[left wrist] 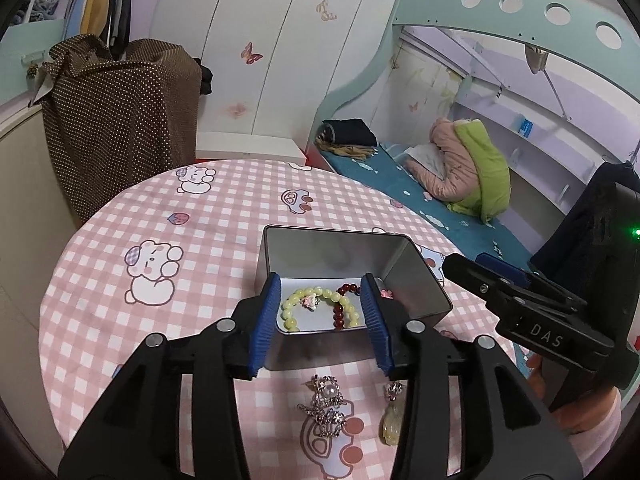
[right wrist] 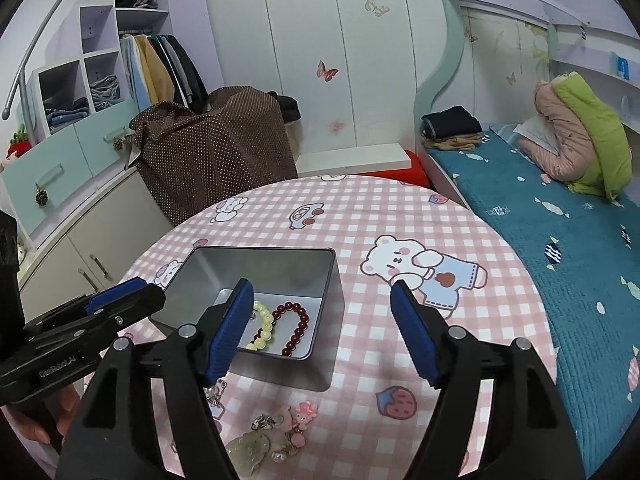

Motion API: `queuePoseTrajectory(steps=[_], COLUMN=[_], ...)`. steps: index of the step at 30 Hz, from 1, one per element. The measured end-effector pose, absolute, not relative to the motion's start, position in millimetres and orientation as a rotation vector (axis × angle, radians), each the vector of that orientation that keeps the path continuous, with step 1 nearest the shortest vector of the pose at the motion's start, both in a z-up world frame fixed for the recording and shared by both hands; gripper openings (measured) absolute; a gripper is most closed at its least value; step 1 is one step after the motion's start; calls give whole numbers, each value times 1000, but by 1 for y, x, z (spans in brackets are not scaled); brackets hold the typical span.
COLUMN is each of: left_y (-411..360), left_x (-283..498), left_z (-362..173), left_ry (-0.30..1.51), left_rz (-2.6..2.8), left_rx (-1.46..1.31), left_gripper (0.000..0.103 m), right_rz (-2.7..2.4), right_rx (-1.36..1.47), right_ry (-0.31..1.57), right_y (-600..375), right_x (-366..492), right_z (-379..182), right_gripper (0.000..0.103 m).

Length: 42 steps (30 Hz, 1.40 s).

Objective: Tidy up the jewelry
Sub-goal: 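Withdraw both open tools from the tin toward the remaining jewelry, then lower the left tool onto the silver chain and close it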

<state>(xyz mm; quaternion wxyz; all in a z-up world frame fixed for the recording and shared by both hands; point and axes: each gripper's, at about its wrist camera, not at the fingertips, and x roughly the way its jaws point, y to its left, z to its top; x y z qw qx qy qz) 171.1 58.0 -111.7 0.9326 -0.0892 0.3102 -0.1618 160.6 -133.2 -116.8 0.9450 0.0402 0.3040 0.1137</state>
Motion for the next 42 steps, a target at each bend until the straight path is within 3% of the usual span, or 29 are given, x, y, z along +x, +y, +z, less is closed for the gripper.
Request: queuePoseTrajectory(steps=[15, 21, 42], left_y=[66, 64, 34], left_x=[144, 137, 140], left_z=[-115, -129, -174], left_ry=[649, 695, 831], left_rz=[-295, -293, -327], left_rx=[-184, -169, -100], left_gripper=[87, 90, 92], right_rz=[194, 173, 138], right_rx=[75, 72, 101], right_ry=[634, 676, 798], right_y=[-141, -146, -163], right_x=[137, 130, 121], right_z=[-121, -132, -166], right_gripper=[88, 94, 95])
